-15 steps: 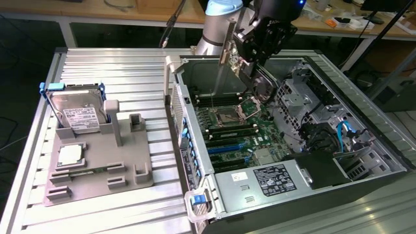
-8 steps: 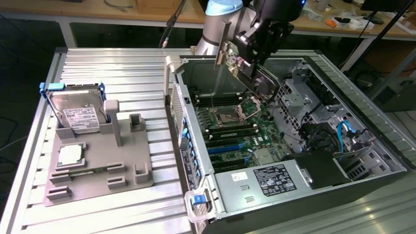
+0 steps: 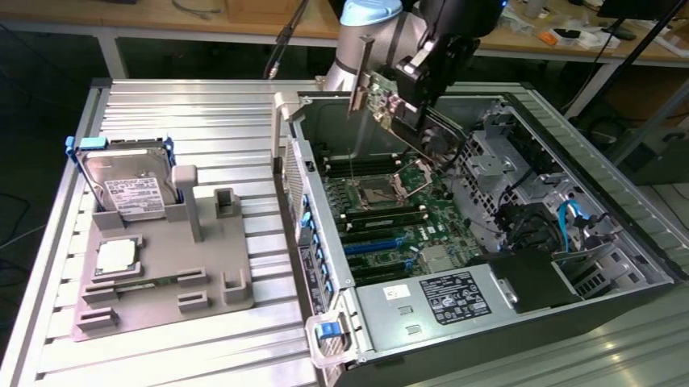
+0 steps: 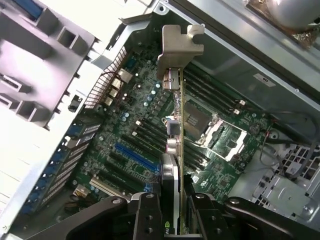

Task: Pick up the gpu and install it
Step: 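Insert the gpu into the slot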

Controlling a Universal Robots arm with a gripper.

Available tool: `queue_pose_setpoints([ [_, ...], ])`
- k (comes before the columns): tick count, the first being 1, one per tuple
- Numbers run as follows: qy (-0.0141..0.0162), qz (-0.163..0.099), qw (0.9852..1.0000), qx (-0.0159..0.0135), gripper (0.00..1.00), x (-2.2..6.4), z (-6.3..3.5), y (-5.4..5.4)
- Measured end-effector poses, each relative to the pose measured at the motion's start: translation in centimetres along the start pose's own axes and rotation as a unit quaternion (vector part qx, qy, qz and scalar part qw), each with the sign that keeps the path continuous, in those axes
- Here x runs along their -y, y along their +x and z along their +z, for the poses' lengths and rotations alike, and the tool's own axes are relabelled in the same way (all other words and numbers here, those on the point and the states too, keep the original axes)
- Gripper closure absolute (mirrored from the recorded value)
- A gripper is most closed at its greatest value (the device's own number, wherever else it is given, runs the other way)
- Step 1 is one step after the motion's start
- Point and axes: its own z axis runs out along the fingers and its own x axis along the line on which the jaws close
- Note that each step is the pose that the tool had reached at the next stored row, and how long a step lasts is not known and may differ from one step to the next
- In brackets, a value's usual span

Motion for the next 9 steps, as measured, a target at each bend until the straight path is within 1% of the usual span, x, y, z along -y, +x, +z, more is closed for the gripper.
queue_pose_setpoints([
  [3,-0.0013,-0.028,0.9996,-0.0002,0.73,0.0,0.09,0.0],
  [5,-0.0021,-0.046,0.999,-0.0004,0.73,0.0,0.17,0.01],
  [7,-0.003,-0.063,0.998,-0.0005,0.73,0.01,0.39,0.02],
  [9,-0.0038,-0.088,0.9961,-0.001,0.73,0.03,0.89,0.02],
])
